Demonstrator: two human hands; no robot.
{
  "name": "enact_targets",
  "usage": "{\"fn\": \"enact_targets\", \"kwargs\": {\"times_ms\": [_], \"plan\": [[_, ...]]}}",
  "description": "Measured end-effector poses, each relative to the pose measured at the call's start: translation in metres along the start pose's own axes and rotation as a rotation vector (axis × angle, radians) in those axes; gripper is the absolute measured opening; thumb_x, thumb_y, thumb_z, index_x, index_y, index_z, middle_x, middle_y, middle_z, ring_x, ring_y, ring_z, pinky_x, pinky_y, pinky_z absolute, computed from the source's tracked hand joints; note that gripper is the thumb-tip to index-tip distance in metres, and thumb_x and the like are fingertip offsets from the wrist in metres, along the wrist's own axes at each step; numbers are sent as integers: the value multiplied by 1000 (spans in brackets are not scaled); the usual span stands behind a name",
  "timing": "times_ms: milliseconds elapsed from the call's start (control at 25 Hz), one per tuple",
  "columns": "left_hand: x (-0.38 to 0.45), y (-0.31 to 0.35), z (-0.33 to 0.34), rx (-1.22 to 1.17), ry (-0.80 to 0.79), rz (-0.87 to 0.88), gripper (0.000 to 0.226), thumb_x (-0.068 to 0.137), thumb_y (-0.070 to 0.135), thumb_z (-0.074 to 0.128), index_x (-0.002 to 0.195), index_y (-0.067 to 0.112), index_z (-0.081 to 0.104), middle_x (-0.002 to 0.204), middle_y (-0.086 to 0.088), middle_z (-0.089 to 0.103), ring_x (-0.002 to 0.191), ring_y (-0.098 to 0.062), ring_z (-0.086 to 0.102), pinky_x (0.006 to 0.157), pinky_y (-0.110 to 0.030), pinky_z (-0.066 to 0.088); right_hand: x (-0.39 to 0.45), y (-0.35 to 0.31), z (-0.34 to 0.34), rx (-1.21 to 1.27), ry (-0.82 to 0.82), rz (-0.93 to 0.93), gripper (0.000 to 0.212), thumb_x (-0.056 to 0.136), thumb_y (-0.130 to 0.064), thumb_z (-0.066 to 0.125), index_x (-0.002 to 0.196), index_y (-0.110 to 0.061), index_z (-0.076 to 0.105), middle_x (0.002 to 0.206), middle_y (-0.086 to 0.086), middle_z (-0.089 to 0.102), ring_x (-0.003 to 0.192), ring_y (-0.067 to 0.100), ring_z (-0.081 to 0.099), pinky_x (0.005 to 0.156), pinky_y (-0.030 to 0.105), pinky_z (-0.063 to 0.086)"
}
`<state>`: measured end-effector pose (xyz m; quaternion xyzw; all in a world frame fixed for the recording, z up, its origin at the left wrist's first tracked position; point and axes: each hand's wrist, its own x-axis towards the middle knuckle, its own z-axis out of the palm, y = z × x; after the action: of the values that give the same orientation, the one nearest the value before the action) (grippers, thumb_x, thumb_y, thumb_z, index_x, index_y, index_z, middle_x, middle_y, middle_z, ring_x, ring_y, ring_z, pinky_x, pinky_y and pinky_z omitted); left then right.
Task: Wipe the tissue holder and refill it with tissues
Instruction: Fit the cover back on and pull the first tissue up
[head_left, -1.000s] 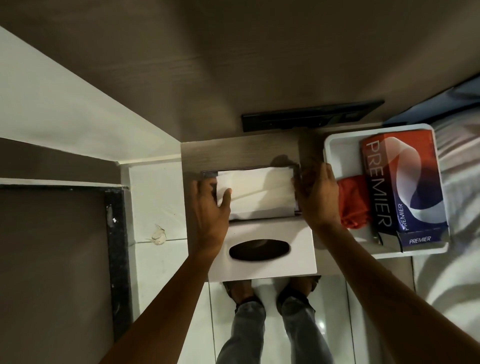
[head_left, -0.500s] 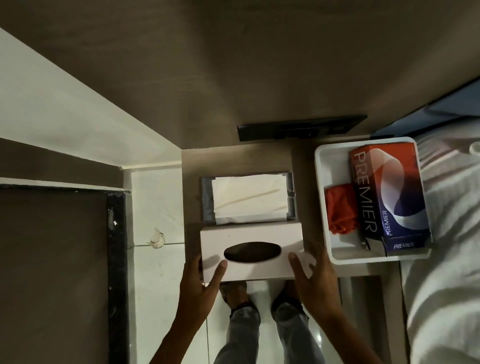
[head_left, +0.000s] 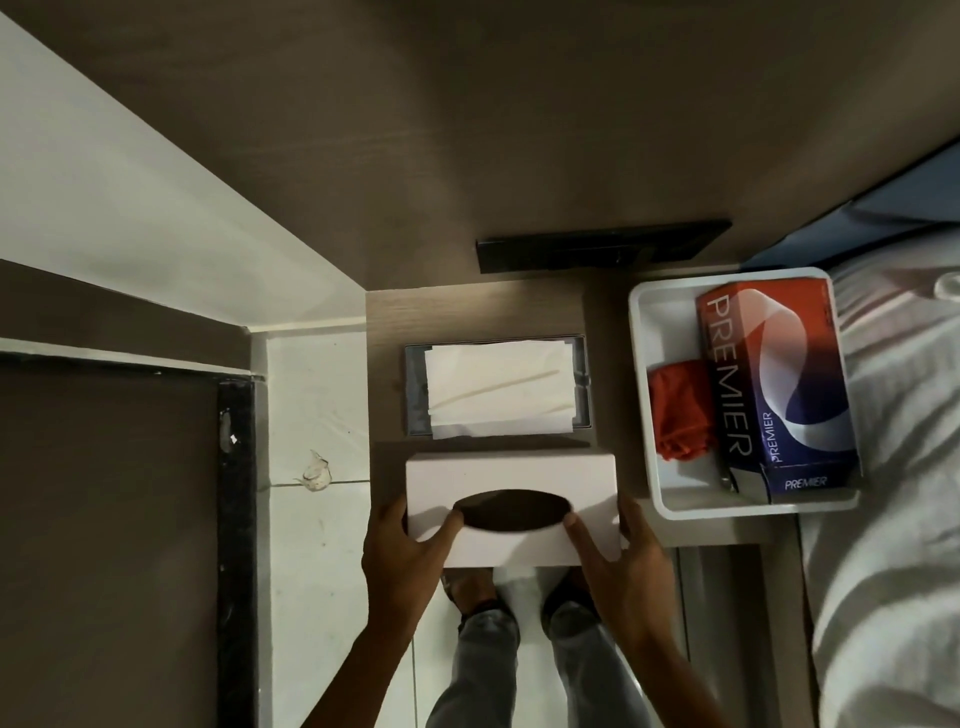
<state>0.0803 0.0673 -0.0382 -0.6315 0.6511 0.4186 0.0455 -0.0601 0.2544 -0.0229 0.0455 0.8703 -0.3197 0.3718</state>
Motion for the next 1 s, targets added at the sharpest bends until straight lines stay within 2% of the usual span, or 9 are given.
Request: {"fn": "enact_targets", "kwargs": {"times_ms": [240,320,400,480,600,760,880,920,1000], "plan": [[-2,37,-23,-16,78,186,71,74,66,78,129,23,64,110,8,58,98,-15,62,75,-13,52,2,-45,-21,37,94,-142,73,83,-65,72,143,-31,48,132,1,66,114,21,69,88,45,64],[16,57,-27,14,100,232,66,77,62,81,126,22,65,108,6,57,97,-14,62,75,-18,55,23,-69,-19,22,131,-199,68,84,-63,73,138,-26,52,125,1,69,107,20,71,84,42,65],[38,74,-28,29,116,244,65,79,58,83,126,18,66,108,2,60,96,-17,64,79,-30,62,45,-88,-15,-6,162,-225,65,85,-63,72,133,-23,55,119,1,71,100,18,74,78,39,66],[56,86,-27,59,124,228,64,79,58,83,125,16,67,109,-3,63,96,-20,66,79,-34,61,64,-98,-9,-17,175,-232,63,84,-63,73,129,-21,57,113,1,73,95,17,75,74,35,66],[73,94,-22,75,126,213,62,78,59,83,121,16,68,106,0,62,99,-24,68,76,-29,55,83,-106,-1,-32,172,-228,64,85,-59,74,130,-17,56,113,3,71,97,19,72,75,32,65],[87,98,-16,87,134,195,66,75,67,79,119,18,70,115,-5,71,104,-29,72,84,-43,64,99,-110,5,-50,160,-237,68,85,-58,75,134,-16,52,119,8,69,101,24,72,75,36,66],[95,100,-14,95,155,191,63,75,69,77,115,21,71,114,-4,74,102,-30,73,81,-40,62,105,-114,8,-52,160,-248,67,85,-56,75,133,-15,51,117,6,69,96,17,70,60,11,53],[97,100,-13,96,153,195,62,77,68,77,116,21,71,114,-3,75,102,-29,73,80,-38,61,106,-115,9,-56,165,-245,67,85,-55,75,132,-15,51,117,6,69,94,14,68,58,7,47],[100,99,-10,92,134,190,63,80,66,76,121,18,69,118,-4,75,105,-30,73,85,-40,62,107,-117,12,-58,162,-228,67,86,-53,76,133,-15,48,118,6,69,94,15,68,59,10,47]]}}
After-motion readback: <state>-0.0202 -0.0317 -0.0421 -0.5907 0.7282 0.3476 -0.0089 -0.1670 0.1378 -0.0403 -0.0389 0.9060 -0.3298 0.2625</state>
